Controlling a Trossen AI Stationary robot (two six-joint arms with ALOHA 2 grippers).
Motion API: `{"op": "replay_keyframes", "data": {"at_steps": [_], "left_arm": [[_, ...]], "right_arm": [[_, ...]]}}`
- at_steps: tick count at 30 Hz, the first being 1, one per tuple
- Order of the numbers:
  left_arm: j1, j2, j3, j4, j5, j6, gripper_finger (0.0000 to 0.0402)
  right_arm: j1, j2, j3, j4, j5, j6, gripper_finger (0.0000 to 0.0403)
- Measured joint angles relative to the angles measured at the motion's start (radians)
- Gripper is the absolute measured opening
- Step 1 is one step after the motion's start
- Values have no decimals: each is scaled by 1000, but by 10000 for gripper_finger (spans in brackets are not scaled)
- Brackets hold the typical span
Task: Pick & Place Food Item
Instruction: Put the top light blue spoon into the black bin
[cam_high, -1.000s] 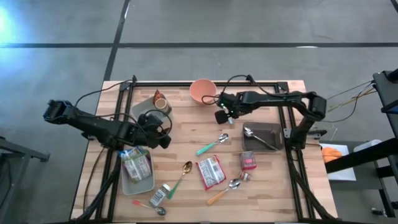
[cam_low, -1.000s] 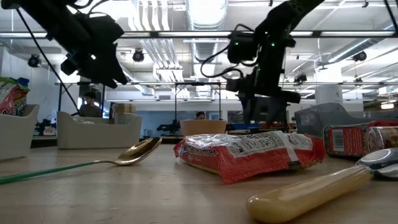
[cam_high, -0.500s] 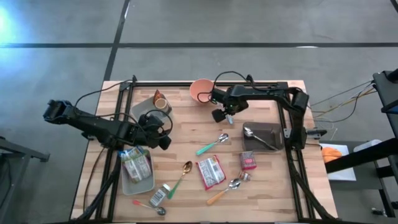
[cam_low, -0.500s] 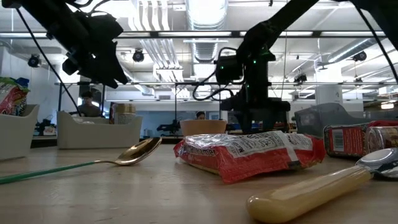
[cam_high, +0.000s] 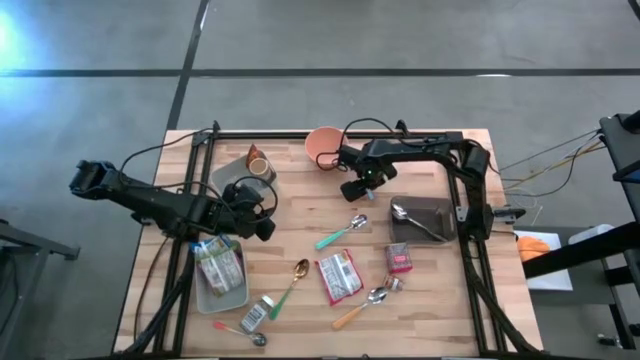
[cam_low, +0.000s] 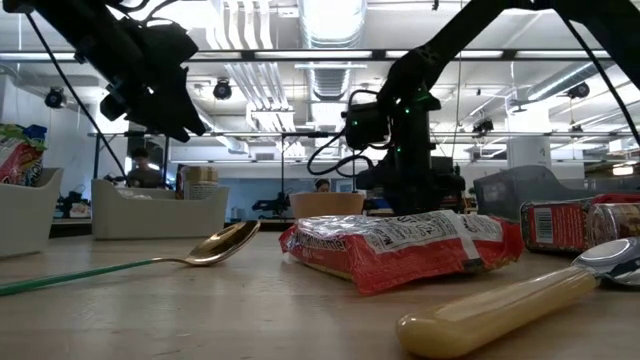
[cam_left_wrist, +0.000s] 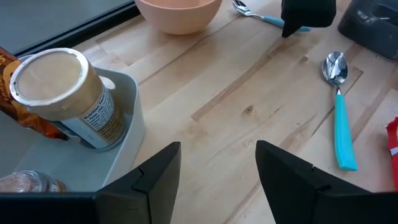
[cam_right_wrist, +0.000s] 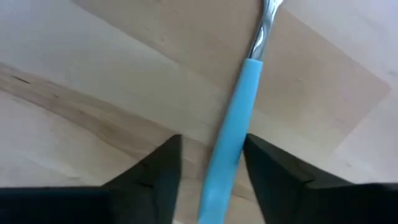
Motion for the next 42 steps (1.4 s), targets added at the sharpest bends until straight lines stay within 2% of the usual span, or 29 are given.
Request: {"op": "replay_keyframes", "data": {"at_steps": [6,8,17,22,29,36,42], "left_arm": [[0,0,0,0,0,3,213],[0,0,0,0,0,6,213],[0,0,0,0,0,56,213],[0,0,0,0,0,57,213],[0,0,0,0,0,81,213],[0,0,0,-1,0,81,213],[0,0,0,-1,0,81,213]], "right_arm": [[-2,0,-1,3,7,-57,53],[-2,0,-1,4,10,-78,35],[-1,-16,-4,0,34,-85,35],[-1,-84,-4,-25,53,-84,35],[23,-256,-4,-130,52,-111,35],[112,-453,-9,-348,70,-130,35],[202,-616,-58,-472,105,-3,35]]}}
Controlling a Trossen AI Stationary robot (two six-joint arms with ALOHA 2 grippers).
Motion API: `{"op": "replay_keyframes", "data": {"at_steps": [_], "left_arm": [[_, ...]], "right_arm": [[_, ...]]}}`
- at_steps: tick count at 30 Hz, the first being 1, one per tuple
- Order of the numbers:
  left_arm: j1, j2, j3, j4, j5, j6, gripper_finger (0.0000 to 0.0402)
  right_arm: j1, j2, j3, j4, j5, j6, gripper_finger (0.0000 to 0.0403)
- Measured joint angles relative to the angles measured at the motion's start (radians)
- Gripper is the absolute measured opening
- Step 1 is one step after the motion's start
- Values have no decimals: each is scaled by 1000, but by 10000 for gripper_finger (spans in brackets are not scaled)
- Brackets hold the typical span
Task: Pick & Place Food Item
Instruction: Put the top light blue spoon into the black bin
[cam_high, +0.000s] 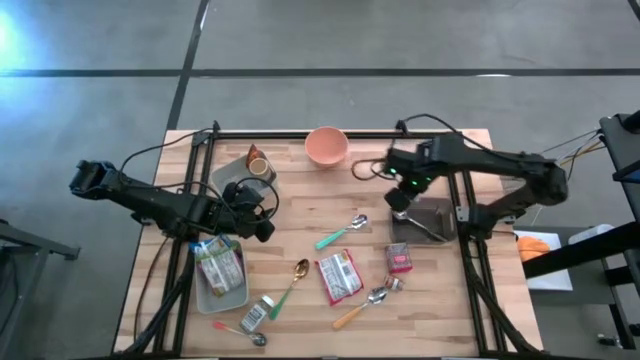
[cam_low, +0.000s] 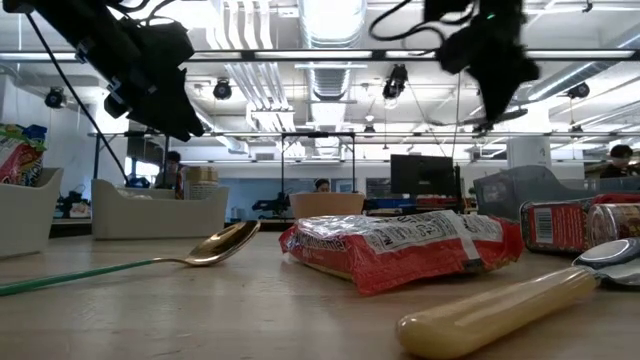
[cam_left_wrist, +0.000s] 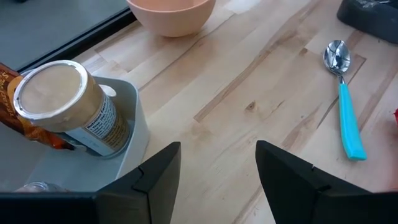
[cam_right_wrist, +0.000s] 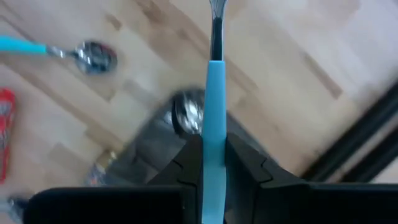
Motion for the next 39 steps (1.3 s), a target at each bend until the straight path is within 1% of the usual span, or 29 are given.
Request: {"op": "replay_keyframes", "data": {"at_steps": [5,8,15,17,19,22,26,31,39], "left_arm": [[0,0,0,0,0,0,213],[0,0,0,0,0,0,213],[0,0,0,0,0,0,213],[0,0,0,0,0,-1,213],[0,0,0,0,0,-1,213],[0,0,0,0,0,-1,213],[0,0,0,1,0,-3,213],[0,0,0,1,0,-3,213],[0,0,0,1,0,-3,213]], "right_arm": [[79,-115,-117,-47,-19,56,35],[119,-169,-205,-47,-66,83,35],[191,-217,-369,-44,-95,134,35],[214,-217,-398,-38,-95,117,35],[241,-217,-421,-11,-97,64,35],[265,-210,-452,33,-128,-7,35],[270,-205,-490,100,-165,-69,35],[270,-197,-506,118,-165,-85,35],[270,-197,-506,163,-172,-205,35]]}}
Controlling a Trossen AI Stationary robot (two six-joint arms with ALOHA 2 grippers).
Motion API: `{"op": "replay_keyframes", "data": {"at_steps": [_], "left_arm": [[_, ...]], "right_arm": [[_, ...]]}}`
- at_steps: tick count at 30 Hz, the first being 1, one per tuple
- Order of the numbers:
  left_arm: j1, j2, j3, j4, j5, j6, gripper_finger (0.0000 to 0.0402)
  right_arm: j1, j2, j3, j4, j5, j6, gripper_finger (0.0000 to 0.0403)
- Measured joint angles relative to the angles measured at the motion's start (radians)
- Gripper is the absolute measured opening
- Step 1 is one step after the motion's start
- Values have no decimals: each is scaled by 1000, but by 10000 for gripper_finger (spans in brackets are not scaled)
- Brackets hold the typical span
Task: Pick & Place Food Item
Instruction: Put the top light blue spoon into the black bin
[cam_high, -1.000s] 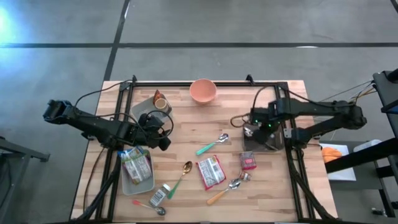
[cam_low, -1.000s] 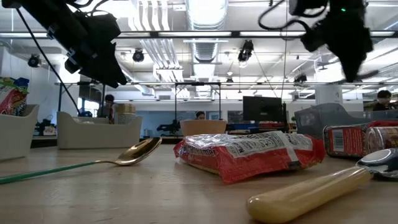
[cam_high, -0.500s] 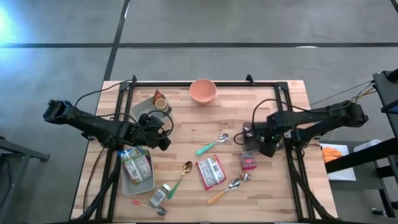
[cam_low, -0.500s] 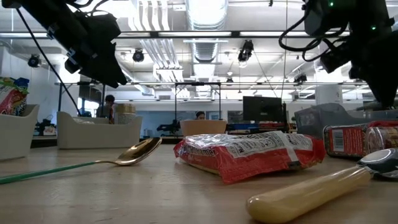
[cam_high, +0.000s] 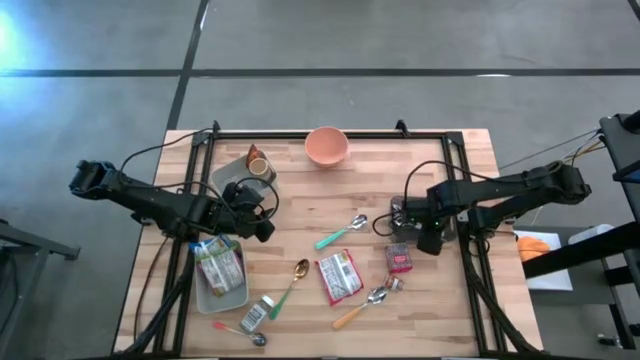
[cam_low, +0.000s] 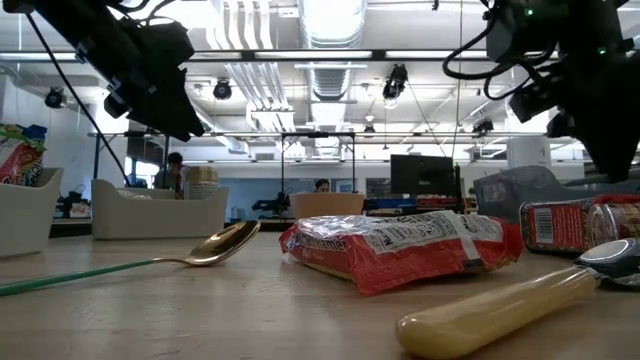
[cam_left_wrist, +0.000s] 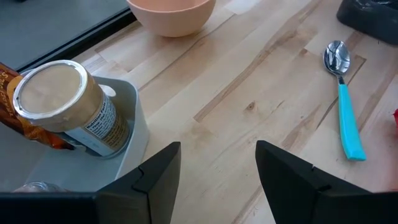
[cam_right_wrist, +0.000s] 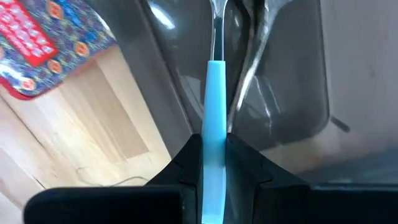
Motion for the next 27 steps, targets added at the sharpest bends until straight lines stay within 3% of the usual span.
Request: {"op": "replay_keyframes", "data": {"at_steps": [6,13,27], "left_arm": [[0,0,0,0,0,0,213],[0,0,0,0,0,0,213],[0,0,0,0,0,2,213]], "right_arm": [[0,0,-2,43,-23,-36,35],[-1,1,-71,123,-70,29,35],[-1,1,-189,257,-61,85,42]]}}
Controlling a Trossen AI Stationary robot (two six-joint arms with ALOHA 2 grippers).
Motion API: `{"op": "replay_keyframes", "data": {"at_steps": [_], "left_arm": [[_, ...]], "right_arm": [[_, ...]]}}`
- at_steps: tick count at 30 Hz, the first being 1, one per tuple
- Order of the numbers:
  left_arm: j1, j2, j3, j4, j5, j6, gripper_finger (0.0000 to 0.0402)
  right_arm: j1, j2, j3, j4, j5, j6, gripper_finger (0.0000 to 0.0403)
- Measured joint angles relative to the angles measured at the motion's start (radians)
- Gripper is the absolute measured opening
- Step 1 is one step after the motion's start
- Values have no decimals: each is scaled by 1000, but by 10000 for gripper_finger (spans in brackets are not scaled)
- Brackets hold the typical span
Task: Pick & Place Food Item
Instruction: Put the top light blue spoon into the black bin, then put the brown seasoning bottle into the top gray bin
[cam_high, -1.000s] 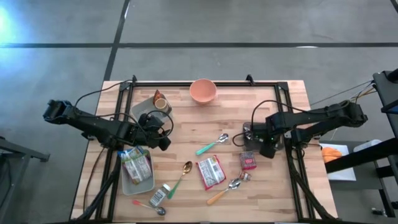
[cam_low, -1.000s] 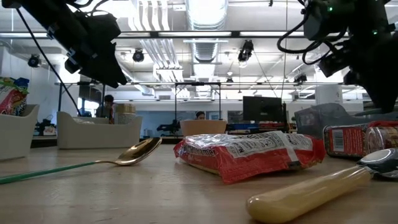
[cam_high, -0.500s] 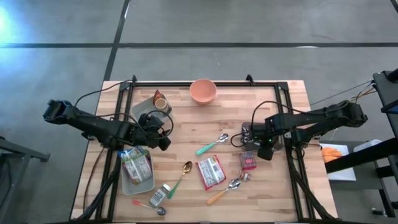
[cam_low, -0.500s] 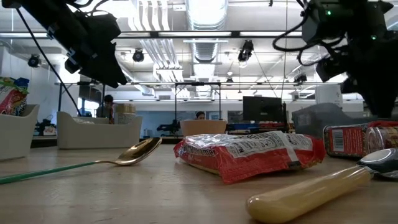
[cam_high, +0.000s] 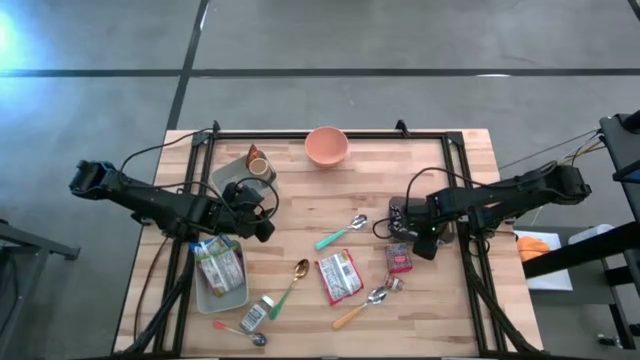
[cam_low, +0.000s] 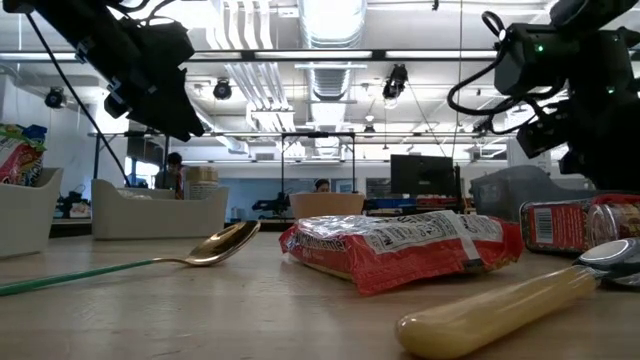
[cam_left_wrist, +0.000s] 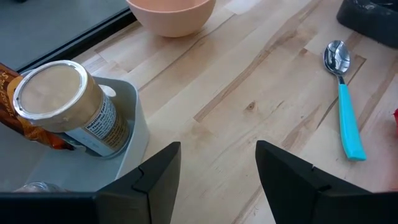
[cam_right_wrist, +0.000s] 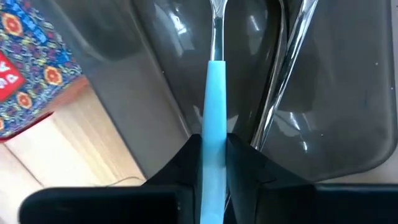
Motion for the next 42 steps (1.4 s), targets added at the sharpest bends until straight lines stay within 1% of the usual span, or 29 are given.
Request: {"op": "replay_keyframes", "data": {"at_steps": [5,10,15,27,32,35,42], "left_arm": [[0,0,0,0,0,0,213],[0,0,0,0,0,0,213],[0,0,0,0,0,-1,213],[0,0,0,0,0,-2,213],[0,0,0,0,0,-2,213],[0,0,0,0,0,-3,213],[0,0,0,0,0,-3,213]], "right_arm": [[0,0,-31,43,1,5,40],[0,0,-60,74,-1,57,66],[-1,-1,-84,103,-10,73,72],[0,0,-55,116,-12,73,75],[0,0,-53,119,-14,101,83],[0,0,-53,119,-17,114,106],[-1,0,-52,148,-20,118,199]]}}
